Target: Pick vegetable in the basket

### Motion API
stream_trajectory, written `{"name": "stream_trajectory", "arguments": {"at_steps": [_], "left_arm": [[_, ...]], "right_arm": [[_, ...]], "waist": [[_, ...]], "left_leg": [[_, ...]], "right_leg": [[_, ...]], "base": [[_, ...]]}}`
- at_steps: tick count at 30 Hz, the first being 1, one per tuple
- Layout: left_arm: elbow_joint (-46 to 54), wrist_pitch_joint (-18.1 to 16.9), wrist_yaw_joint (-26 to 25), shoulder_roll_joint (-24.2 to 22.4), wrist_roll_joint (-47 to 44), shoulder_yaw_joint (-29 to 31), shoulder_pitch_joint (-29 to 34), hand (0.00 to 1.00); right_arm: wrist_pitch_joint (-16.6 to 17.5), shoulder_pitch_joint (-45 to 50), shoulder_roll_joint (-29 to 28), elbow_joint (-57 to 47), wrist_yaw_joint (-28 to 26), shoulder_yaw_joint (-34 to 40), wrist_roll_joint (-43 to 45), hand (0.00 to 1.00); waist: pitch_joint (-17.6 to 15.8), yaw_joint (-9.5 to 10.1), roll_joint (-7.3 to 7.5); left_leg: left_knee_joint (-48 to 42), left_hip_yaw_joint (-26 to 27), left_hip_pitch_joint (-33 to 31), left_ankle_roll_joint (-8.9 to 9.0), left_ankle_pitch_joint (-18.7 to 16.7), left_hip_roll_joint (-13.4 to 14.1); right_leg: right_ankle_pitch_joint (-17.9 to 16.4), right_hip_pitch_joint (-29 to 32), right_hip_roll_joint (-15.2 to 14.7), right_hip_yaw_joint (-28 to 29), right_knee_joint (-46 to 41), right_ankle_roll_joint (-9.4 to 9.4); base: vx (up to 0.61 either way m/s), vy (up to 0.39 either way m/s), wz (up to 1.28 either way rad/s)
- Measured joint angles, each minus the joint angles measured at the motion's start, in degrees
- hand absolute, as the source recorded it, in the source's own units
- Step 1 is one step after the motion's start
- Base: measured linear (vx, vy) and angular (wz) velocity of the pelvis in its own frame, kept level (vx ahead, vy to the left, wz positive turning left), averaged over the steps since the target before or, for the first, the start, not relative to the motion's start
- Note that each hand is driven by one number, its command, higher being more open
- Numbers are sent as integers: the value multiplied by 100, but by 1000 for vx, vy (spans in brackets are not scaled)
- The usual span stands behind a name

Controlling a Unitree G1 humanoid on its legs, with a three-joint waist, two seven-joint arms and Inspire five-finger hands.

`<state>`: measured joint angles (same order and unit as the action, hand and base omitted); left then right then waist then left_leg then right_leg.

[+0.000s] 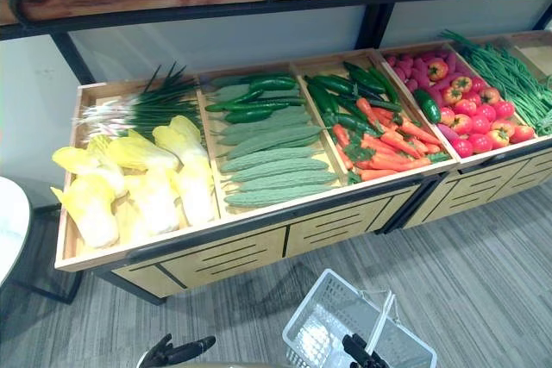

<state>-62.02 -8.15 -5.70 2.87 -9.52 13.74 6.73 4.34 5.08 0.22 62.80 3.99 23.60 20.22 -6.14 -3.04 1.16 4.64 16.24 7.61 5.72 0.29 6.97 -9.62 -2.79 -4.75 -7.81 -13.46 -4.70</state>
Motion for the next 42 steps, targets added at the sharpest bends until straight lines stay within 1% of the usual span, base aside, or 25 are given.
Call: {"name": "stream_trajectory", "arguments": {"at_steps": [2, 4, 5, 7, 8, 9, 11, 13, 15, 18, 20, 23, 25, 26, 27, 28, 29, 30, 31, 33, 35, 36, 38, 39, 42], "left_arm": [[-1, 1, 1, 12, 3, -7, -14, 100], [0, 1, 4, 43, 3, -2, -15, 100], [1, -2, 4, 85, 3, 13, -19, 100], [-3, -1, 5, 162, 4, 110, -22, 100], [-16, 4, -2, 199, 2, 258, -9, 100], [-18, 5, -18, 191, -11, 423, 11, 100], [-23, 7, -36, 141, -190, 681, 70, 100], [-53, 1, -127, 102, -462, 969, 132, 100], [-59, -34, -362, 104, -898, 1513, 158, 100], [-43, -100, -604, 130, -1259, 2136, 167, 100], [-19, -189, -794, 138, -1512, 2537, 175, 100], [35, -281, -1009, 211, -1801, 3112, 127, 100], [290, -386, -1204, 263, -2038, 3711, 120, 100], [368, -408, -1264, 279, -2086, 3880, 118, 100], [582, -432, -1424, 330, -2224, 4195, 109, 100], [731, -433, -1504, 362, -2274, 4341, 102, 100], [1156, -437, -1679, 423, -2363, 4534, 106, 100], [1588, -486, -1867, 529, -2353, 4600, 115, 100], [1801, -526, -1939, 594, -2346, 4606, 115, 100], [2874, -621, -2202, 779, -2075, 4605, 69, 100], [3585, -742, -2403, 949, -1702, 4599, 27, 100], [3892, -853, -2504, 1112, -1484, 4570, -43, 100], [4168, -937, -2581, 1265, -1305, 4518, -113, 100], [4464, -1054, -2617, 1397, -1145, 4375, -237, 100], [4701, -1160, -2428, 1516, -1113, 4077, -487, 100]], "right_arm": [[16, -4, 10, -126, 4, -5, -2, 0], [24, 12, 8, -157, -1, -25, -23, 0], [22, 20, 2, -149, -12, -92, -56, 0], [17, 26, -31, -119, -47, -182, -119, 0], [17, 45, -74, -90, -84, -231, -185, 0], [16, 45, -94, -66, -100, -230, -215, 0], [5, 24, -74, -53, -96, -214, -214, 0], [20, 24, -33, -36, -92, -209, -212, 0], [20, -2, -8, 94, -89, -201, -210, 0], [19, -109, 26, 290, -81, -188, -211, 0], [15, -185, 39, 347, -76, -194, -211, 0], [10, -235, 36, 451, -84, -220, -211, 0], [11, -248, 35, 455, -84, -222, -214, 0], [11, -253, 35, 457, -85, -222, -215, 0], [11, -259, 34, 478, -87, -222, -219, 0], [12, -260, 34, 498, -87, -222, -219, 0], [12, -251, 28, 532, -86, -221, -224, 0], [13, -233, 15, 545, -78, -221, -233, 0], [14, -225, 12, 544, -76, -221, -237, 0], [20, -207, 9, 530, -67, -225, -256, 0], [23, -206, -4, 465, -66, -234, -320, 0], [27, -198, -9, 417, -66, -235, -361, 0], [29, -195, -8, 377, -51, -236, -444, 0], [44, -149, -6, 285, -41, -236, -454, 0], [49, -86, 15, 183, -26, -235, -513, 0]], "waist": [[-55, -1, -15], [-66, 2, 24], [-90, 40, 48], [-96, 113, 115], [-82, 127, 177], [-71, 127, 207], [-90, 128, 213], [-103, 126, 172], [-81, 154, 164], [-83, 165, 170], [-91, 244, 185], [-113, 273, 248], [-129, 285, 282], [-131, 287, 286], [-133, 291, 289], [-133, 296, 289], [-137, 310, 283], [-134, 345, 288], [-126, 367, 300], [-118, 449, 313], [-121, 450, 289], [-117, 453, 244], [-101, 463, 174], [-79, 464, 92], [-62, 459, -12]], "left_leg": [[-50, -71, 27, -83, -33, -43], [-37, -143, 82, -134, -33, -142], [16, -149, 114, -177, -7, -210], [35, -159, 100, -201, 5, -306], [40, -200, 58, -224, 16, -386], [65, -260, 1, -243, 29, -454], [72, -340, -30, -275, 52, -525], [76, -495, -39, -291, 66, -552], [78, -700, -109, -282, 86, -582], [78, -913, -222, -276, 97, -588], [76, -929, -265, -276, 96, -597], [72, -986, -265, -276, 96, -622], [46, -1030, -266, -276, 95, -606], [45, -1030, -265, -276, 95, -594], [44, -1028, -264, -275, 95, -549], [43, -1027, -264, -275, 94, -525], [43, -1026, -265, -274, 93, -478], [42, -1026, -266, -271, 91, -435], [42, -1025, -264, -260, 83, -426], [42, -1018, -262, -242, 65, -392], [42, -995, -257, -242, 65, -381], [42, -948, -259, -242, 65, -361], [42, -885, -261, -242, 65, -326], [42, -856, -265, -242, 65, -293], [42, -726, -270, -242, 65, -296]], "right_leg": [[-15, 196, -123, 1, -556, -21], [-16, 227, -231, 5, -725, -21], [-16, 195, -292, -1, -667, -22], [-17, 65, -337, -48, -363, -24], [-22, -78, -393, -166, -10, -34], [-34, -168, -440, -257, 223, -57], [-60, -267, -496, -351, 394, -148], [-69, -377, -509, -505, 484, -164], [-97, -458, -500, -732, 565, -186], [-95, -558, -473, -959, 701, -184], [-93, -561, -465, -972, 751, -182], [-78, -649, -465, -969, 816, -157], [-28, -662, -443, -921, 817, -82], [-8, -662, -429, -906, 818, -52], [50, -651, -386, -878, 817, 31], [82, -645, -363, -869, 817, 75], [136, -639, -337, -841, 817, 141], [155, -638, -318, -777, 816, 151], [160, -637, -310, -748, 816, 148], [165, -614, -294, -699, 784, 145], [171, -580, -291, -603, 734, 143], [201, -543, -277, -544, 715, 136], [268, -498, -242, -469, 709, 139], [341, -456, -209, -407, 711, 167], [367, -397, -216, -269, 742, 137]], "base": [[-36, 113, 22], [-17, 93, 19], [-12, 74, 6], [-31, 62, 3], [-47, 32, 11], [-42, 8, 18], [-40, -14, 27], [-23, -35, 41], [5, -67, 50], [44, -83, 40], [66, -43, 15], [57, -18, 18], [48, -9, 14], [35, -2, 4], [0, 0, 0], [0, 0, 0], [0, 0, 0], [0, 0, 0], [0, 0, 0], [-21, -11, -1], [-54, -8, -8], [-67, 6, -16], [-84, 9, -22], [-83, 9, -23], [-82, 9, -27]]}}
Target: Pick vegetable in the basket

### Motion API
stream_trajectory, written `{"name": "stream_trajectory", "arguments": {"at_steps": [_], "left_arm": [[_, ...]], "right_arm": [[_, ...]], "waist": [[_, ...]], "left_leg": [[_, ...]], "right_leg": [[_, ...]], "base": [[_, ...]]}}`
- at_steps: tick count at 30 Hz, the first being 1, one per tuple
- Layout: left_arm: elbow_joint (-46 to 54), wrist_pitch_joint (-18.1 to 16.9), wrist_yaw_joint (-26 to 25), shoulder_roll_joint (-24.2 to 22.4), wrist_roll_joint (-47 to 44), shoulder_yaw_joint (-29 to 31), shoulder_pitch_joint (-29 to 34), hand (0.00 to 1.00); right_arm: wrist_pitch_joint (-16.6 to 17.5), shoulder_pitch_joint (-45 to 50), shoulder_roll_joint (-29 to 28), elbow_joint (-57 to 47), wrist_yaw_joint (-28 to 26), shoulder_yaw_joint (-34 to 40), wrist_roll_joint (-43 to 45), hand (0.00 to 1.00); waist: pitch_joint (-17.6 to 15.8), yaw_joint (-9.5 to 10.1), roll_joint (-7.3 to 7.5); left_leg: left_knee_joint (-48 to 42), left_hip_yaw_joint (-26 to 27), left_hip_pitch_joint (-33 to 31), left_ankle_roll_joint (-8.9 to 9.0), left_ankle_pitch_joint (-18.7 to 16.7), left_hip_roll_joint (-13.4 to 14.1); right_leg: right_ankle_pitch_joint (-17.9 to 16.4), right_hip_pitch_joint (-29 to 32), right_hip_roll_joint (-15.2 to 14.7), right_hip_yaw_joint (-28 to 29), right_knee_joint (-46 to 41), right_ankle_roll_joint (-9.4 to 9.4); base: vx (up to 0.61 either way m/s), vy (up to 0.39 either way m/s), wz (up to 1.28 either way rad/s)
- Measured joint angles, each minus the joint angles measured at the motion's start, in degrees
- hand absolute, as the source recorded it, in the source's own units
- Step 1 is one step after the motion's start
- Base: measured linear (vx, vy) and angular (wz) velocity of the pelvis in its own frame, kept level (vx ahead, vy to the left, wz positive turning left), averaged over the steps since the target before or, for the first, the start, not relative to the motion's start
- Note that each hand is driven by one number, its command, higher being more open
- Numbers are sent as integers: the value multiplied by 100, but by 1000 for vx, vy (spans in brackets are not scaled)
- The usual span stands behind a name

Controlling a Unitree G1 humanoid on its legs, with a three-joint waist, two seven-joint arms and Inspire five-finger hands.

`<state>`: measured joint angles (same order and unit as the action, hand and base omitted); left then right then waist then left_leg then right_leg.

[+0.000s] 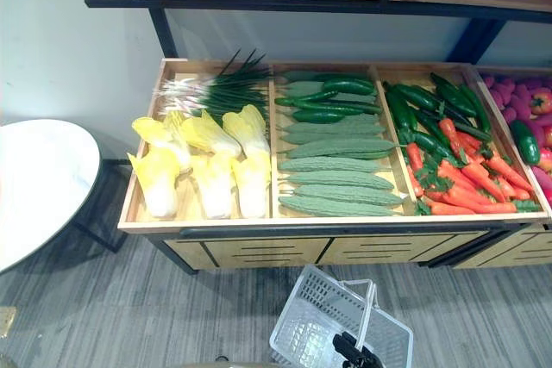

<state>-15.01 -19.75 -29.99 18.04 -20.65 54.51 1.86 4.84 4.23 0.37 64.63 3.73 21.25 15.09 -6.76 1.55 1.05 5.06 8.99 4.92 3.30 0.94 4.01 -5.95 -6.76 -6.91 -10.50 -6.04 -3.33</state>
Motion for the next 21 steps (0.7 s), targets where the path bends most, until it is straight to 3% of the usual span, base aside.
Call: {"name": "stream_trajectory", "arguments": {"at_steps": [3, 10, 17, 21], "left_arm": [[11, 0, 283, 197, -10, -301, -163, 100], [12, 3, 1235, 1280, -176, -1125, -560, 100], [-208, 7, 1625, 1643, -354, -1689, -796, 100], [-704, 62, 1863, 1872, -354, -2175, -1075, 100]], "right_arm": [[-1, 42, 0, -41, -25, 3, -114, 0], [-52, 206, 42, -421, -128, 0, -394, 0], [-98, 245, 209, -434, -156, 3, -408, 0], [-100, 333, 219, -525, -184, -7, -427, 0]], "waist": [[5, -29, -1], [29, -47, -39], [123, -61, -239], [150, -59, -258]], "left_leg": [[0, 40, -4, 0, 0, 18], [2, 285, -178, 27, 121, 41], [31, 301, -194, 64, 217, 74], [33, 305, -227, 86, 246, 108]], "right_leg": [[0, 18, 18, 40, 49, -1], [-9, 294, 88, 257, 121, -12], [-35, 313, 133, 288, 164, -46], [-38, 352, 170, 310, 172, -46]], "base": [[-93, -14, -19], [-108, -24, -20], [-70, -15, -2], [-58, -4, -1]]}}
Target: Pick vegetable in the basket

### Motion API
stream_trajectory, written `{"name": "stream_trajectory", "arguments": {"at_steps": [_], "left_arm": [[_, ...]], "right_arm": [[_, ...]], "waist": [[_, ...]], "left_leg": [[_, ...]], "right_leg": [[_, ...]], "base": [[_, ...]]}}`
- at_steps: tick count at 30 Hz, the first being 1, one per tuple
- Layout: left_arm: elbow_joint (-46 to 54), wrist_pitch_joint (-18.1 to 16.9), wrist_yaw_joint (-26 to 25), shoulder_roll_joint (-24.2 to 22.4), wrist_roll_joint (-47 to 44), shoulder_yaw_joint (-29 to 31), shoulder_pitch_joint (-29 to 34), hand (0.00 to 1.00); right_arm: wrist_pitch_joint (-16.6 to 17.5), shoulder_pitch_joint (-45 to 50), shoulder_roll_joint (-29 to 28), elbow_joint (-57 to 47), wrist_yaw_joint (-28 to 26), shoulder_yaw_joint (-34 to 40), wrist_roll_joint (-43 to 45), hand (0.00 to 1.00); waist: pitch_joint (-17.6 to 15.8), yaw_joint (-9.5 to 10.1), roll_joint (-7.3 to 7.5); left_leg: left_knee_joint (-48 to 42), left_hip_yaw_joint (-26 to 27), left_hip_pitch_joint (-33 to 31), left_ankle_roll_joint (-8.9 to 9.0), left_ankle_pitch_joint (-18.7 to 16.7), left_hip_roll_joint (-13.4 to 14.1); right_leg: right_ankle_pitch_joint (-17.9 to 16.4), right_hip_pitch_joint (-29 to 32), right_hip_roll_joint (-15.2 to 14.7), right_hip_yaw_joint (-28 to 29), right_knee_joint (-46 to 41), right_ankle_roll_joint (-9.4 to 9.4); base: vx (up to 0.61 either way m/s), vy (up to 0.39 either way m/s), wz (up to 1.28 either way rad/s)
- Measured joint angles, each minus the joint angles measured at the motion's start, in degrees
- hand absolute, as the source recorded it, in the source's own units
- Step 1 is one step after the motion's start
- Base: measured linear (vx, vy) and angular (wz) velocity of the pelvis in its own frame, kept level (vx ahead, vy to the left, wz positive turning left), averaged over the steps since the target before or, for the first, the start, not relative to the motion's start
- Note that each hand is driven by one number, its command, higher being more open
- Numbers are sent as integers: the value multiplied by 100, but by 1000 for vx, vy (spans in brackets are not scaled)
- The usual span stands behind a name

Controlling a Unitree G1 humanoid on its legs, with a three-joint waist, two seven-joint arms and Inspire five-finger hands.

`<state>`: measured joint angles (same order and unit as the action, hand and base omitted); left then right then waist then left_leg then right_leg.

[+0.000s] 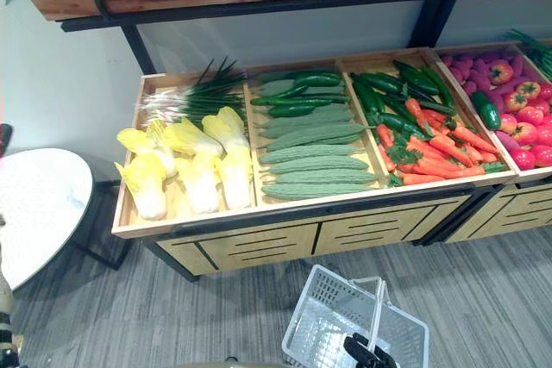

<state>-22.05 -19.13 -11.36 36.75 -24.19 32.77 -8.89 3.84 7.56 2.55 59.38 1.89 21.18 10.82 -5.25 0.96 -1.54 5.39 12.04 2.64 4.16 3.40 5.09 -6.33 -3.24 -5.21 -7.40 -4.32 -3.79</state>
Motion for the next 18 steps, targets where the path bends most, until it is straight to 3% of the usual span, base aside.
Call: {"name": "stream_trajectory", "arguments": {"at_steps": [6, 18], "left_arm": [[-117, 273, 127, 125, 35, -684, -174, 100], [-853, 603, 301, 123, 359, -1448, -591, 100]], "right_arm": [[1, 21, -35, -49, -5, -136, 0, 0], [27, 11, -44, -119, -33, -216, -1, 0]], "waist": [[57, -51, 95], [54, -166, 90]], "left_leg": [[-5, 13, -109, 4, 2, -2], [-35, 157, -120, 13, 9, 42]], "right_leg": [[1, 106, 4, 20, 17, 0], [10, 213, 48, 171, -52, 14]], "base": [[-7, 1, 0], [14, -1, -6]]}}
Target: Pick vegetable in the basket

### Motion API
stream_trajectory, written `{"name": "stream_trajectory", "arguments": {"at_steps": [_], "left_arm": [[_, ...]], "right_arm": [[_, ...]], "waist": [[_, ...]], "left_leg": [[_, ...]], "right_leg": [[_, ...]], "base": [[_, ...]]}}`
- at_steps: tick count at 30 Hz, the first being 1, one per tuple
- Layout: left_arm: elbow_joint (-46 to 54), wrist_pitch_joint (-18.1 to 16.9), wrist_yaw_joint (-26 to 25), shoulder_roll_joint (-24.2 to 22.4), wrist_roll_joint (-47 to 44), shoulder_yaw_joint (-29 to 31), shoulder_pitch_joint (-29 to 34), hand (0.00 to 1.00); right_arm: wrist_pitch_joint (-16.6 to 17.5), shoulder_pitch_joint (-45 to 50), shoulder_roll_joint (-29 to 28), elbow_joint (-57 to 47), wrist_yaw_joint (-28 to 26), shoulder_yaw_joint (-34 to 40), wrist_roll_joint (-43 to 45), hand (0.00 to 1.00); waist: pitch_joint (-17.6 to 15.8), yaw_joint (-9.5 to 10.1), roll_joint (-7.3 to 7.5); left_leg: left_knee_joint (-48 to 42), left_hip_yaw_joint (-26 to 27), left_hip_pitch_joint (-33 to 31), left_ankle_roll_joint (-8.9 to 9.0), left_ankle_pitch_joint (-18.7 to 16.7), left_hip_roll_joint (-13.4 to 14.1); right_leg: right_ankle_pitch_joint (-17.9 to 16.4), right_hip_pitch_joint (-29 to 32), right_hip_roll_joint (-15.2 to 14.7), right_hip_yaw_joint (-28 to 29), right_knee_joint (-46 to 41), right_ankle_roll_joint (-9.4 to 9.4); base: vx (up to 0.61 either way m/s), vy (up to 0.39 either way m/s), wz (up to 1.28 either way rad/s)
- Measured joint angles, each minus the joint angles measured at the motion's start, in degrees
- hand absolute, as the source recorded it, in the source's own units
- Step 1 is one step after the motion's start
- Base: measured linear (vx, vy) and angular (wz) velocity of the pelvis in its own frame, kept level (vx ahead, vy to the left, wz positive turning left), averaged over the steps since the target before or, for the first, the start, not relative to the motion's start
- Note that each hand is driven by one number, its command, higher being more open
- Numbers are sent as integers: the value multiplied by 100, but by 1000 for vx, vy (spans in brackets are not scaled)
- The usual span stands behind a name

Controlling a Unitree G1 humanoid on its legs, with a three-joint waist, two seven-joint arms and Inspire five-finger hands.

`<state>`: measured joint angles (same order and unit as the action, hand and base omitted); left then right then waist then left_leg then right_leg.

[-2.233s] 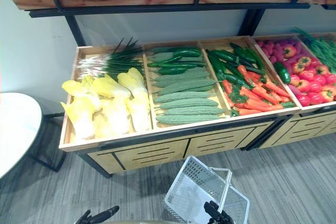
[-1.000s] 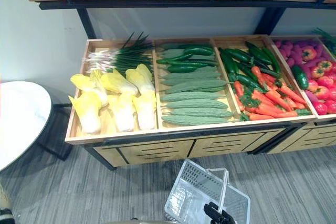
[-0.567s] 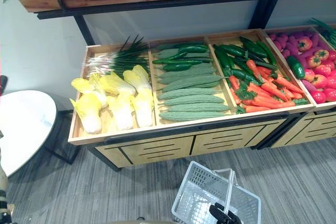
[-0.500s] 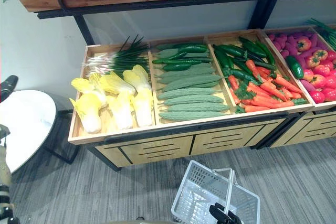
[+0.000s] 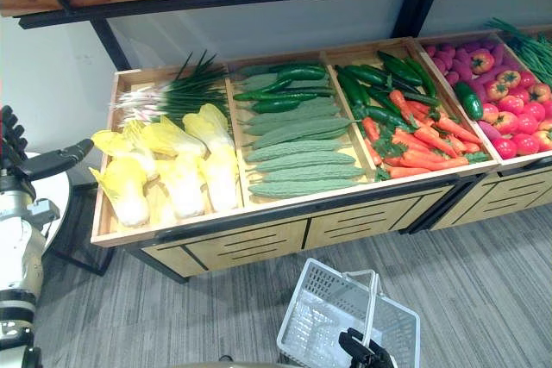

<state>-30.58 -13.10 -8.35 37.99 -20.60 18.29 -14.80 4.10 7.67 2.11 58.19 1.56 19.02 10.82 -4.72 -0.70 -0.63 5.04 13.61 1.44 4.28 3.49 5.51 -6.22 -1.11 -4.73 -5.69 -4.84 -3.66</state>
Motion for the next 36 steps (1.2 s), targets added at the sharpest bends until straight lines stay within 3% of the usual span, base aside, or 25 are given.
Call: {"name": "stream_trajectory", "arguments": {"at_steps": [14, 36], "left_arm": [[-948, 257, 123, -165, 274, -219, -14, 100], [-1377, 388, 136, -355, 448, -235, -318, 100]], "right_arm": [[103, 3, 1, 13, -7, 1, 19, 0], [184, -26, 4, 0, -12, -1, 52, 0]], "waist": [[-21, -64, 34], [-290, -91, 50]], "left_leg": [[2, 105, 20, 5, 6, 22], [2, 175, -84, 16, 9, 48]], "right_leg": [[4, 136, 8, 128, -127, -4], [31, 221, 40, 164, -37, 4]], "base": [[-51, 12, -5], [-8, 3, -1]]}}
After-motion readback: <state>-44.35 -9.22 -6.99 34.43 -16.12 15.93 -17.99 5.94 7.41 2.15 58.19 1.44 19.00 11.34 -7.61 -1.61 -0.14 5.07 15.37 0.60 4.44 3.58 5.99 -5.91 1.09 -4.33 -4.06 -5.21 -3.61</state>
